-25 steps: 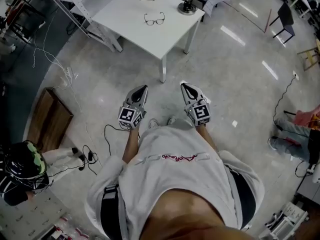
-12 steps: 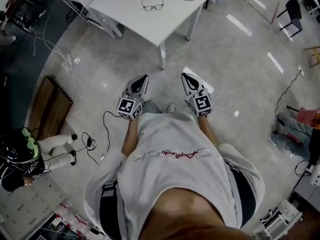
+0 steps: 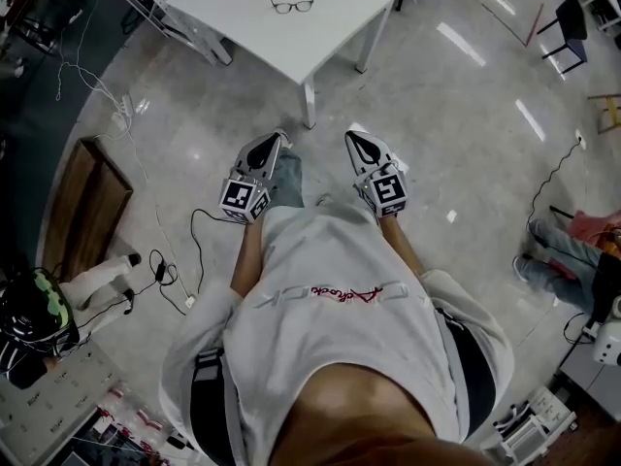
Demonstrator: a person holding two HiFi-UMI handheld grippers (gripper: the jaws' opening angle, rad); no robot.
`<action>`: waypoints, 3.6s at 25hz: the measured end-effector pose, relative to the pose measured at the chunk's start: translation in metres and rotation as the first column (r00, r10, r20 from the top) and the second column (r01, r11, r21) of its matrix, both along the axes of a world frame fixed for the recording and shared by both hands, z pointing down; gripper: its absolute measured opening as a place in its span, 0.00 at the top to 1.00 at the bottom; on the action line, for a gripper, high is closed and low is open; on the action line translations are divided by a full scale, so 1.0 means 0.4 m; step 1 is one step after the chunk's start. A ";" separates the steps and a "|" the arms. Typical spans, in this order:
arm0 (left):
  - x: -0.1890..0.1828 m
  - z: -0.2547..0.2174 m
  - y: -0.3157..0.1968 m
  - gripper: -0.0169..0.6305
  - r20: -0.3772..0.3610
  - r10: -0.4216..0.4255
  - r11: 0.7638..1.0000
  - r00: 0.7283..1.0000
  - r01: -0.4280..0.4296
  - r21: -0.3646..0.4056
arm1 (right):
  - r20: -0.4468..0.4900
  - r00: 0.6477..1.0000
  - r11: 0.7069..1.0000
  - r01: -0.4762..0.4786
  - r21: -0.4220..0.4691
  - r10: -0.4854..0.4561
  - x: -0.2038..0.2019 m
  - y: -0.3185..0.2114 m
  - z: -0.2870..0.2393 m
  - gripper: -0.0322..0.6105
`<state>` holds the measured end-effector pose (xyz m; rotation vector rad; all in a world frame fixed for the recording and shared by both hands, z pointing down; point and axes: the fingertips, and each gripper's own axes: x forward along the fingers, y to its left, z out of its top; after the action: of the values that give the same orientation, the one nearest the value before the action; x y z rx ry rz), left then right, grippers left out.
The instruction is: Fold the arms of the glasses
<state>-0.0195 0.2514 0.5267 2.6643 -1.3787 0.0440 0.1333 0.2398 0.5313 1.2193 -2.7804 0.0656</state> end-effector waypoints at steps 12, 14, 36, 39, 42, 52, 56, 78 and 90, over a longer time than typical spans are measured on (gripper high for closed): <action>-0.020 0.018 -0.176 0.94 -0.016 -0.007 1.000 1.000 0.007 0.011 | -0.022 0.999 0.999 0.049 -0.008 -0.049 -0.058 -0.147 0.025 0.90; -0.032 0.025 -0.224 0.94 -0.030 -0.010 1.000 0.999 0.010 0.010 | -0.034 0.998 0.999 0.052 -0.009 -0.053 -0.070 -0.192 0.034 0.90; -0.205 0.010 -0.712 0.94 -0.046 0.032 0.999 0.998 -0.033 -0.011 | -0.056 0.998 1.000 0.010 -0.011 -0.011 -0.239 -0.686 -0.014 0.90; -0.225 0.013 -0.774 0.94 -0.050 0.056 0.998 0.997 -0.057 -0.018 | -0.064 0.998 1.000 -0.014 -0.003 0.014 -0.256 -0.750 -0.016 0.90; -0.244 0.027 -0.839 0.94 -0.052 0.078 0.997 0.996 -0.079 -0.023 | -0.068 0.997 0.999 -0.038 -0.008 0.037 -0.270 -0.811 -0.012 0.90; -0.283 0.057 -1.006 0.94 -0.058 0.158 0.985 0.986 -0.161 -0.055 | -0.081 0.985 0.987 -0.156 -0.028 0.154 -0.267 -0.948 0.001 0.90; -0.286 0.071 -1.036 0.94 -0.058 0.152 0.985 0.987 -0.156 -0.076 | -0.087 0.983 0.985 -0.165 -0.054 0.160 -0.248 -0.972 0.014 0.90; -0.274 0.203 -1.112 0.94 0.031 0.017 0.967 0.999 -0.008 -0.255 | -0.052 0.998 0.971 -0.034 -0.238 0.023 -0.159 -1.116 0.170 0.90; -0.247 0.306 -1.122 0.94 0.178 0.110 0.941 0.978 -0.044 -0.336 | 0.020 1.000 0.929 0.011 -0.370 -0.004 -0.144 -1.082 0.267 0.90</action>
<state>-0.1184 -0.1974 0.6489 2.4773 -1.1890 0.5109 0.0757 -0.1930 0.6380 1.1121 -2.6203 0.5757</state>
